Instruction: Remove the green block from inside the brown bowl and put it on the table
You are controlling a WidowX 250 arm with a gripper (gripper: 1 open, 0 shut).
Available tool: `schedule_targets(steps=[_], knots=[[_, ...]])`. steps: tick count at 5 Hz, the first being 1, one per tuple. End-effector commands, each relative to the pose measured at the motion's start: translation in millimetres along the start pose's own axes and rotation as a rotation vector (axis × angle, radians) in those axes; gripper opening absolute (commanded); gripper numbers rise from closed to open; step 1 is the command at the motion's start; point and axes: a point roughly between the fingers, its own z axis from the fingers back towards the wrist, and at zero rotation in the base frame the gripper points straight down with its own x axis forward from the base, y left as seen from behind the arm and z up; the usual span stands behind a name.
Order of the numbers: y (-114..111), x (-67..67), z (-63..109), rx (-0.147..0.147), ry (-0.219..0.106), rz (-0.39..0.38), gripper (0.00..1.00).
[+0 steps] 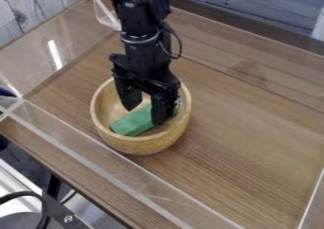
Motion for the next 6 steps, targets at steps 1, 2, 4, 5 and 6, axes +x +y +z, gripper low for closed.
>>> schedule_targets(steps=[1,2,4,5,6], knots=[[5,4.3,2.0,0.025,-0.017,0.004,1.0],[7,3.3,-0.6,0.032,-0.011,0.014,1.0],[8,5.6,1.3,0.031,-0.013,0.02,1.0],[8,6.9,4.8,0.028,-0.021,0.021,1.0],[8,8.3,8.5,0.025,-0.03,0.021,1.0]])
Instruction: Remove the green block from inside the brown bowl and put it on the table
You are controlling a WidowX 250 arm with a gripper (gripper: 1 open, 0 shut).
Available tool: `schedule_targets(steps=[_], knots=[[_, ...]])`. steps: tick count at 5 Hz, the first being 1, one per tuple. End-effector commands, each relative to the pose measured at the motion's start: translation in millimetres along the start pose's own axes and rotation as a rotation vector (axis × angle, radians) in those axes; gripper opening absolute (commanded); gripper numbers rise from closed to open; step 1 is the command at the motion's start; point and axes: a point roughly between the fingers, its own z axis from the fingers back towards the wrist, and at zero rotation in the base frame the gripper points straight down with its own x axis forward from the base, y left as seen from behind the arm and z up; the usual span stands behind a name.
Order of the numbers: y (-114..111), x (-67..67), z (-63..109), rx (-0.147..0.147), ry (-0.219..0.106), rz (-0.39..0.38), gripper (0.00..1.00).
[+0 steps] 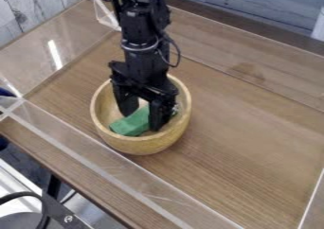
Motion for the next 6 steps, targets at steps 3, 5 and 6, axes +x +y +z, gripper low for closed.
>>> schedule_targets(steps=[3,5,6], knots=[[7.3,14.5,16.2,0.021,-0.073,0.013,1.0],[9.9,16.5,11.1,0.028,-0.064,0.018,1.0],[11.3,17.4,9.7,0.03,-0.063,0.023,1.0]])
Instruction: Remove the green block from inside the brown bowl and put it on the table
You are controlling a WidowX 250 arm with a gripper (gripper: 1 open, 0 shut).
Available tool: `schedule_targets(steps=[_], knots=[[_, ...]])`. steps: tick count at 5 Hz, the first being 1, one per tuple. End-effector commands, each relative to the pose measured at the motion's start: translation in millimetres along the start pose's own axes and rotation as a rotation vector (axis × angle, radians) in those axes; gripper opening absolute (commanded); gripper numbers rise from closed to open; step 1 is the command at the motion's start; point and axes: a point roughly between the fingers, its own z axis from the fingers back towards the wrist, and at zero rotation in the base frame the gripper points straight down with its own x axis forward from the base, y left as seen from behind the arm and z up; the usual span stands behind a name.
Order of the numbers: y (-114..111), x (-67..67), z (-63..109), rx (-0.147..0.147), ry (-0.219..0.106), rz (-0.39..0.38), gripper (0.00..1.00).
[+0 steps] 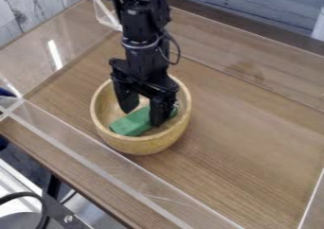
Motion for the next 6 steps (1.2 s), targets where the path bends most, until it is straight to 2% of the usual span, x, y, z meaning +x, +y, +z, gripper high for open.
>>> schedule_targets(steps=[1,6], knots=[[7.0,11.9,10.7,0.019,-0.05,0.011,1.0],[8.5,14.5,9.1,0.012,-0.052,0.024,1.0]])
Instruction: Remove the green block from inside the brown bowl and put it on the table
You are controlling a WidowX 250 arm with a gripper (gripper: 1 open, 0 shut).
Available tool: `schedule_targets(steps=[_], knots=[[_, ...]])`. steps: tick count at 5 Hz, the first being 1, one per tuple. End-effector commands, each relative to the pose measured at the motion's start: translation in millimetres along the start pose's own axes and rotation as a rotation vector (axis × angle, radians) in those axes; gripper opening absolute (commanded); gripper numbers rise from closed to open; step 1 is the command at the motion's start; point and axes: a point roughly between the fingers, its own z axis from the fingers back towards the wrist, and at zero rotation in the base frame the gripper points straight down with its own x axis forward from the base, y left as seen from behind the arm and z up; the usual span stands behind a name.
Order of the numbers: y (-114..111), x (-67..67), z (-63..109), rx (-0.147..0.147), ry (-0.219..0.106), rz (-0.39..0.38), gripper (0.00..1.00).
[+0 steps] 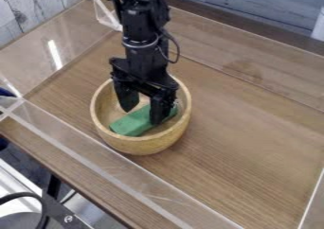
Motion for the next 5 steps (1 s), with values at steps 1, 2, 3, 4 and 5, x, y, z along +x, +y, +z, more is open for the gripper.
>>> schedule_targets(steps=[1,2,3,4,5], knots=[[4.4,11.2,3.5,0.015,-0.037,0.005,1.0],[4.7,11.8,-1.1,0.015,-0.032,0.008,0.0],[4.4,12.2,-1.7,0.012,-0.032,0.011,0.0],[3.3,12.0,2.4,0.006,-0.033,0.013,0.0],[2.2,11.9,6.4,0.0,-0.034,0.015,0.0]])
